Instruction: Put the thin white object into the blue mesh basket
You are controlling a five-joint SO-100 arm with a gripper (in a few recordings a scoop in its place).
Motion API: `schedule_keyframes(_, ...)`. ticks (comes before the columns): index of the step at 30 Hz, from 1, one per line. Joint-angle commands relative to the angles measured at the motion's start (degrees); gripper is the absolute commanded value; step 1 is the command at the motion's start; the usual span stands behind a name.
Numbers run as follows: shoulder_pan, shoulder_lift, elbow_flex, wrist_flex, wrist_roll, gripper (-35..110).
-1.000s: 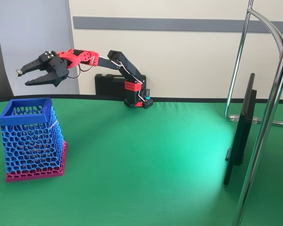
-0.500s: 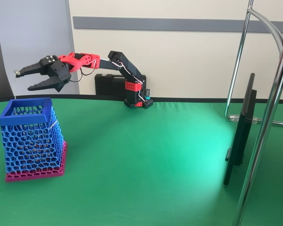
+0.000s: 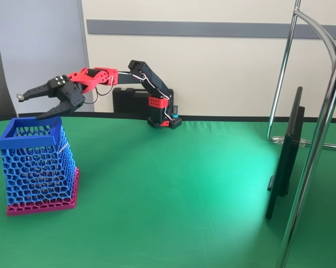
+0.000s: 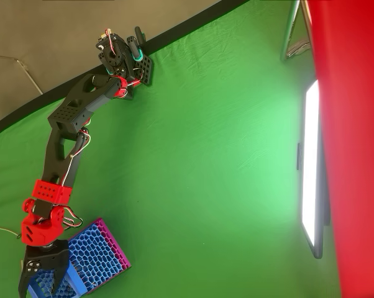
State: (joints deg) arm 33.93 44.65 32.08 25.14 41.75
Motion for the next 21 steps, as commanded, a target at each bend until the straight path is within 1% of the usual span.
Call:
schedule_keyframes(1,-0.26,3.43,2.64,-6.24,-6.94,32)
schedule_keyframes(5,0.97,3.60,2.02,-8.96,-9.58,32)
schedule_keyframes(9,1.14,3.96,-0.62,-3.69,-6.24,32)
schedule_keyframes(13,2.37,4.92,-0.88,-1.85,2.90,33)
schedule_keyframes(17,3.25,4.48,-4.31,2.64,12.48,33)
schedule_keyframes(21,3.34,4.57,-7.82,7.56,19.69,33)
